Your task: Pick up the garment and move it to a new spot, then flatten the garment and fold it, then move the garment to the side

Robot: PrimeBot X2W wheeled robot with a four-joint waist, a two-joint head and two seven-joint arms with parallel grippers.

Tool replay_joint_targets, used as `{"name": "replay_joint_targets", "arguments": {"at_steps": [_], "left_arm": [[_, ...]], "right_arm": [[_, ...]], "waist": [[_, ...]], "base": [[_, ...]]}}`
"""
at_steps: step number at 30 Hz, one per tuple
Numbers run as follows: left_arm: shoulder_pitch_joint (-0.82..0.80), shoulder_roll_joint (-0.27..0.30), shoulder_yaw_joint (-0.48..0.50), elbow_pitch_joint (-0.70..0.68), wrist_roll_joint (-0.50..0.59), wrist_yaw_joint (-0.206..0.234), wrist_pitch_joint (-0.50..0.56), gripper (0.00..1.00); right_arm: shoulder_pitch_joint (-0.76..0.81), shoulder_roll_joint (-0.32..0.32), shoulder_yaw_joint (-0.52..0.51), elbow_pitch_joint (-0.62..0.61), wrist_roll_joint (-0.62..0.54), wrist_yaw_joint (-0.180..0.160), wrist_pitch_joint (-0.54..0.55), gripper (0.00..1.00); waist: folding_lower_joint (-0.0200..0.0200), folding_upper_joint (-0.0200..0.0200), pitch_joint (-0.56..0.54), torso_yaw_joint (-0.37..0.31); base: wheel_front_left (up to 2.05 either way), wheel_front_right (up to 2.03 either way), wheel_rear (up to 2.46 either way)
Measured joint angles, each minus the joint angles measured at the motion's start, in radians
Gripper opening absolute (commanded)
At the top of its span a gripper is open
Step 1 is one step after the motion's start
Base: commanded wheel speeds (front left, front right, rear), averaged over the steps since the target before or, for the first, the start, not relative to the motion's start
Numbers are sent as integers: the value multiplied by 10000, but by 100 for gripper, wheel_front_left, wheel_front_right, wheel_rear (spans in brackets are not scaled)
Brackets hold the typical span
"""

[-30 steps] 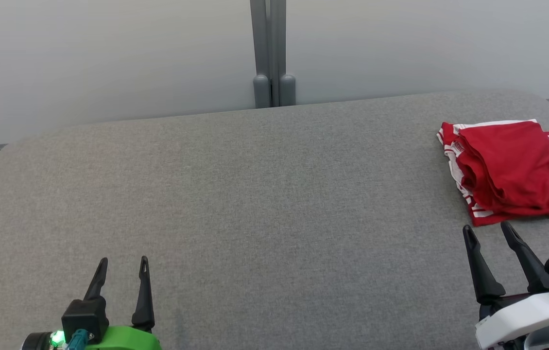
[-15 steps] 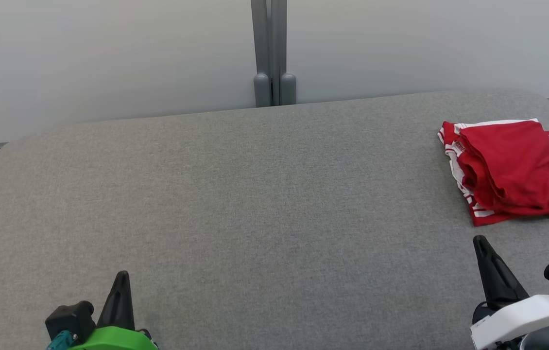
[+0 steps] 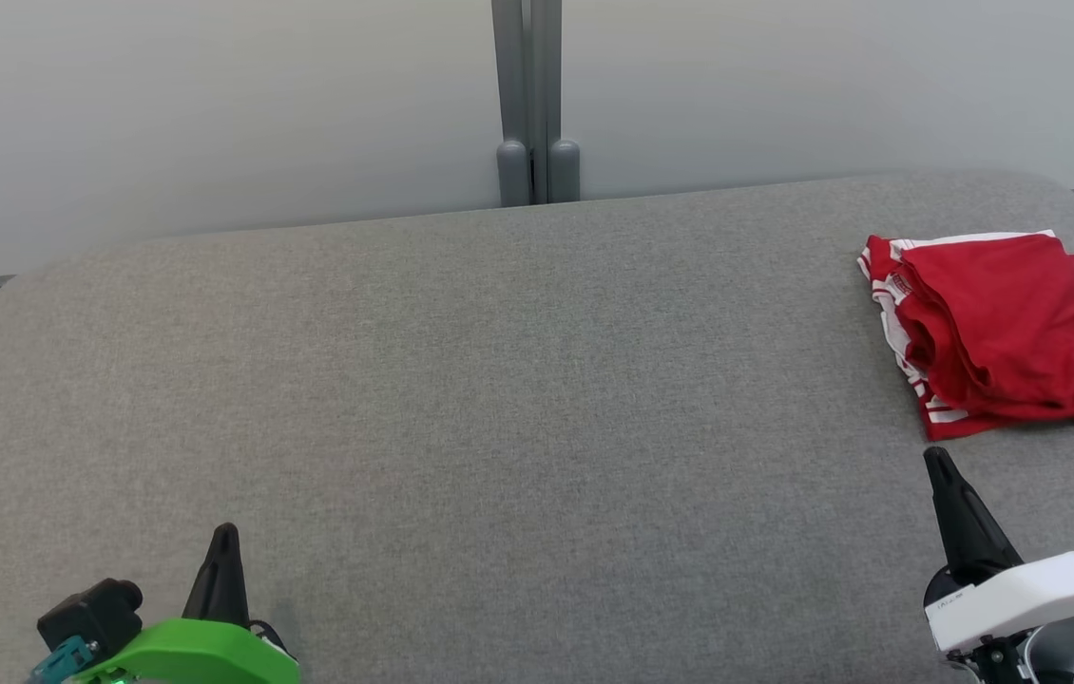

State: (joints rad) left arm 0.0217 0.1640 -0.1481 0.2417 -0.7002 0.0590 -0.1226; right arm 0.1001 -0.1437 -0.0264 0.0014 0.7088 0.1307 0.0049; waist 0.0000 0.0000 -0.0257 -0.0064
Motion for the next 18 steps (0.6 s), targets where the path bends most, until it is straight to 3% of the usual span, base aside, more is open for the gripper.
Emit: {"name": "replay_joint_targets", "arguments": {"at_steps": [18], "left_arm": [[-337,-286,671,10,-2316,-497,602,0]], "right_arm": [[-496,174,-148,616,2337,-2,203,0]], "waist": [[0,0,52,11]], "base": [[0,0,0]]}}
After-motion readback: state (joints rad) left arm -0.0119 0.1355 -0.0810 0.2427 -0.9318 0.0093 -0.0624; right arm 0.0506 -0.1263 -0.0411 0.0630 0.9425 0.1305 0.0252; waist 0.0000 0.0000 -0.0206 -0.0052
